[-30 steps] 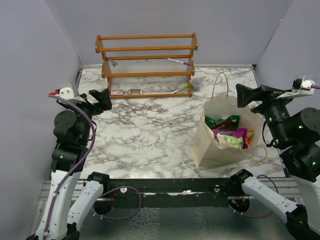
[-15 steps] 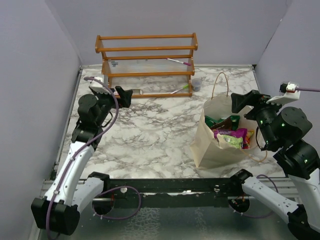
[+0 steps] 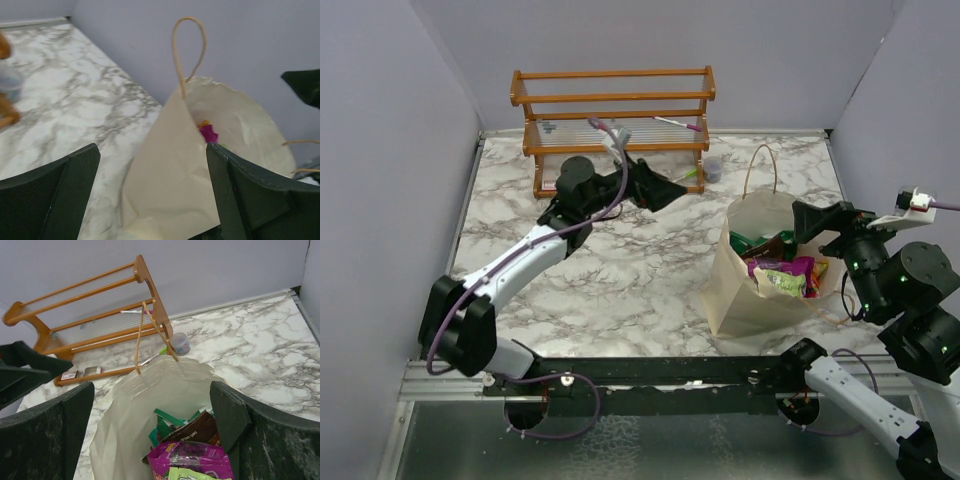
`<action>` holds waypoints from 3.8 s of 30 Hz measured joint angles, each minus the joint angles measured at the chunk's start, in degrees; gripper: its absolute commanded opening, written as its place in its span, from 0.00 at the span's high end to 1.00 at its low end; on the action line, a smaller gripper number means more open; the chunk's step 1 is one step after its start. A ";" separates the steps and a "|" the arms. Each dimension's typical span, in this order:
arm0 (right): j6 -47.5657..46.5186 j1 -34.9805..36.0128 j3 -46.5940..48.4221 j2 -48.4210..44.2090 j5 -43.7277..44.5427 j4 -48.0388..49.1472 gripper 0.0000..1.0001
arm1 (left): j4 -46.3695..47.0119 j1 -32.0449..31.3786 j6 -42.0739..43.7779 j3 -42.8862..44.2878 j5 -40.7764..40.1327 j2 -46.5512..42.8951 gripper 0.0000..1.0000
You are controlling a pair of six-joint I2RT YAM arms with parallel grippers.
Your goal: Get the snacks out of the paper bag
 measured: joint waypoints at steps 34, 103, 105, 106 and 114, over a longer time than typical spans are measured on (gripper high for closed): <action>-6.82 0.17 -2.27 -8.26 2.36 0.87 0.01 | 8.92 -14.64 -24.15 48.59 8.81 46.60 0.76; -5.79 3.76 -2.82 0.90 -11.47 0.76 0.01 | -18.95 9.68 -15.72 19.52 10.47 -1.60 1.00; -5.38 5.01 -2.93 2.67 -13.09 0.68 0.01 | -23.19 13.68 -14.23 19.52 10.62 -4.37 1.00; -5.22 5.35 -3.02 3.30 -13.75 0.68 0.01 | -24.52 15.08 -13.75 19.52 10.58 -5.16 1.00; -4.33 7.91 -3.19 5.88 -16.68 0.83 0.01 | -37.94 29.16 -8.04 20.85 12.57 -10.58 1.00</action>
